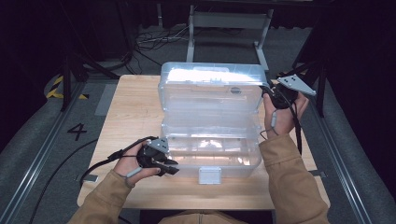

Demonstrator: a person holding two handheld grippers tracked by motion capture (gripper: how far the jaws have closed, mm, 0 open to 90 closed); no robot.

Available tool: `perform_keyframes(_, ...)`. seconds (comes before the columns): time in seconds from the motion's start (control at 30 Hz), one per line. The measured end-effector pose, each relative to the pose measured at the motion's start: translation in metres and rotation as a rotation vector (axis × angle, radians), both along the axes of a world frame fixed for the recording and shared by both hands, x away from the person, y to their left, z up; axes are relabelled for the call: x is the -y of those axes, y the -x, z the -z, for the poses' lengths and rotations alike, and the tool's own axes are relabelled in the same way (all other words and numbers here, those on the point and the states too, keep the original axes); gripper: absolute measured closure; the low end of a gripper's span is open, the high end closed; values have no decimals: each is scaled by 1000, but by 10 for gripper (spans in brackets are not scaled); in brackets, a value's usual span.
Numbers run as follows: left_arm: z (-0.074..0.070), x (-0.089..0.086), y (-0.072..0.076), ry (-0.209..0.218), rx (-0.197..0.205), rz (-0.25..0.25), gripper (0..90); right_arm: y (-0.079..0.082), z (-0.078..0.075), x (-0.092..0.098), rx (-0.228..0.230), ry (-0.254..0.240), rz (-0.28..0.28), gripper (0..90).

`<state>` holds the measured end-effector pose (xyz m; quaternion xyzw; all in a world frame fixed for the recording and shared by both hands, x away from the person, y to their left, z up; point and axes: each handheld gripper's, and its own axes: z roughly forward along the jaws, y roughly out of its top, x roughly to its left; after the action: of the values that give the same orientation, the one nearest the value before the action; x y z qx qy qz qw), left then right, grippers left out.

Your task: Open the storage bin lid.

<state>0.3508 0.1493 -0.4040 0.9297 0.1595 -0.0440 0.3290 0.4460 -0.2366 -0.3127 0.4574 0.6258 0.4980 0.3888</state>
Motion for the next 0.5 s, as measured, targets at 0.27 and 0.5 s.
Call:
perform_keyframes(0.27, 5, 3, 0, 1, 16, -4, 779, -4, -1, 0, -5, -2, -3, 791)
perform_keyframes(0.5, 9, 7, -1, -17, 23, 6, 779, -6, -2, 0, -6, 3, 0, 792)
